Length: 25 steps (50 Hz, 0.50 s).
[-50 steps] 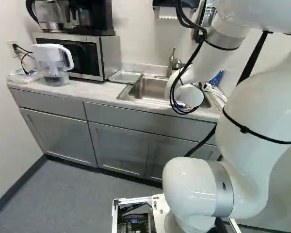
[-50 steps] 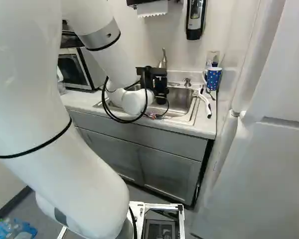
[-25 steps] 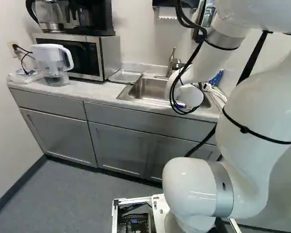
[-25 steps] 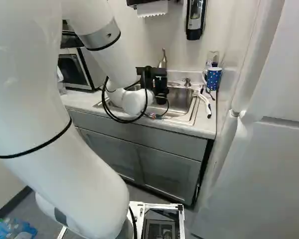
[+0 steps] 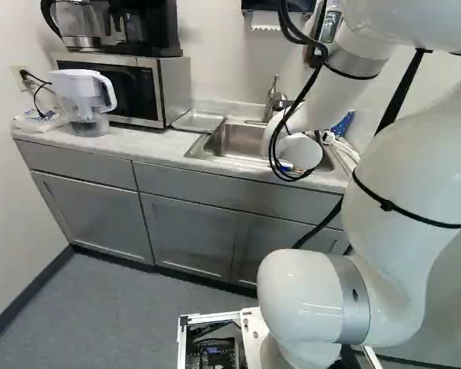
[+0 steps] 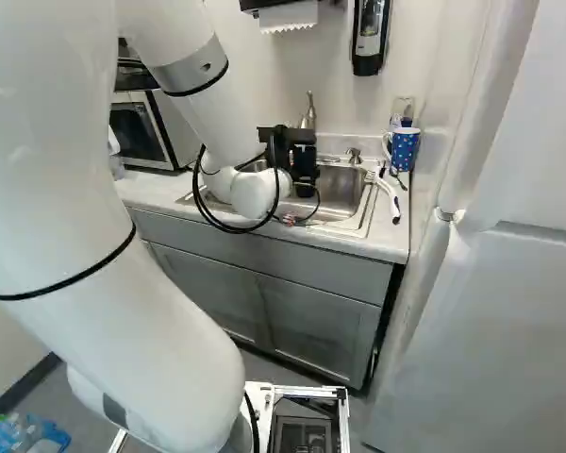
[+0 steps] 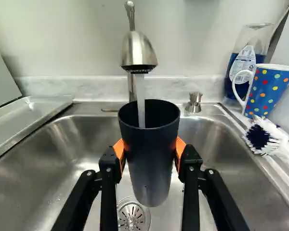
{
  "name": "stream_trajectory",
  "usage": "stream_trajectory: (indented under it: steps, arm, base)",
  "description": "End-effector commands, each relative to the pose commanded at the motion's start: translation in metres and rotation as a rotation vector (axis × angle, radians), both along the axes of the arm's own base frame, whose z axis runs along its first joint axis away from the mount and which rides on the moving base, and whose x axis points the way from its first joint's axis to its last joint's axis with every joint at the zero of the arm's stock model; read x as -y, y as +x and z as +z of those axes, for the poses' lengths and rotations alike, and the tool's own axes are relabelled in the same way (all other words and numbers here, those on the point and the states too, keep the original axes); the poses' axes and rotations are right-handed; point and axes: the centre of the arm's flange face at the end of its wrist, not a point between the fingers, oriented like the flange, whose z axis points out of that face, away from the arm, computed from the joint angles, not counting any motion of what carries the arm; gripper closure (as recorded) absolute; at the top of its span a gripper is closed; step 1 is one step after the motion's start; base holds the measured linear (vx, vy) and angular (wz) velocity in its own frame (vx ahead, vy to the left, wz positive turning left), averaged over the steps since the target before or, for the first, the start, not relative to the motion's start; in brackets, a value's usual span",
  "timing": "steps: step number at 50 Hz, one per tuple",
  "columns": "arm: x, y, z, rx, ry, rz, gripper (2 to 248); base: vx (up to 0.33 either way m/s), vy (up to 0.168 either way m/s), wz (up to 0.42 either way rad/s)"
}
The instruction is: Rinse the cup and place it in the tray
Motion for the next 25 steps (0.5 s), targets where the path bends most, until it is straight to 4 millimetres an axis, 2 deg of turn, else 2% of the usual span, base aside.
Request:
stream_trajectory:
  steps: [25]
  arm:
    - [0.0000, 0.0000, 0.0000, 0.000, 0.000, 0.000, 129]
  base:
    - [0.000, 0.000, 0.000]
